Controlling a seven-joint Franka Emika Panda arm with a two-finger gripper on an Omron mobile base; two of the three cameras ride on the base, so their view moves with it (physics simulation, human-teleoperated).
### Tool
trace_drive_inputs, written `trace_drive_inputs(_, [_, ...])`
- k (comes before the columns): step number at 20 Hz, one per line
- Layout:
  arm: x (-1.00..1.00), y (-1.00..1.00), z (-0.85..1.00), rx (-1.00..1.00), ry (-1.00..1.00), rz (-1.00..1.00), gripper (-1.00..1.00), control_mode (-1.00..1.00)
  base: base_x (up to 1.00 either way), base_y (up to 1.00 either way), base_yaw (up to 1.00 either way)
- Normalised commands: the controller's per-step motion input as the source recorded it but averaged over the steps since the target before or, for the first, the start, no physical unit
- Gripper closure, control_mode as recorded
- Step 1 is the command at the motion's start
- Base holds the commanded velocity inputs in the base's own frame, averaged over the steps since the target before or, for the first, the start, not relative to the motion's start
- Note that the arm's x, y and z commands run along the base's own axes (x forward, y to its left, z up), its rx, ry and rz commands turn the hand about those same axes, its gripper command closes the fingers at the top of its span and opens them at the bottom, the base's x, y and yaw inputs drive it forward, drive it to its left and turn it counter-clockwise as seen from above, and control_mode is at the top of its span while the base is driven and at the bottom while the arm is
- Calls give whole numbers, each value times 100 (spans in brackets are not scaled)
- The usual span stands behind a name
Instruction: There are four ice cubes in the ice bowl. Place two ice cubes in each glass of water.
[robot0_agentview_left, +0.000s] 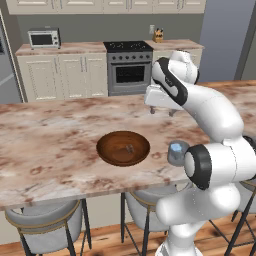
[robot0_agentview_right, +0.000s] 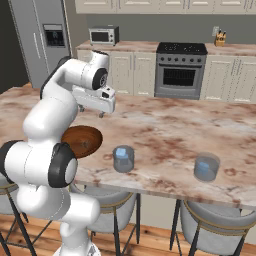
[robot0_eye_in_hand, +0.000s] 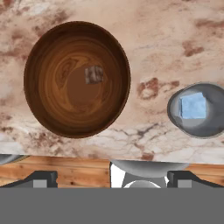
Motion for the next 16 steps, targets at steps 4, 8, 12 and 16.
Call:
trace_drive_inputs(4, [14,100,-21,-7,3,12,-100,-100,0,0,0])
trace_drive_inputs(8, [12,53,-24,-21,2,1,-100,-100,0,0,0])
trace_drive_inputs(12, [2,20,-13,-15,4,0,-100,-100,0,0,0])
trace_drive_inputs(16, [1,11,-12,-10,11,1,-100,-100,0,0,0])
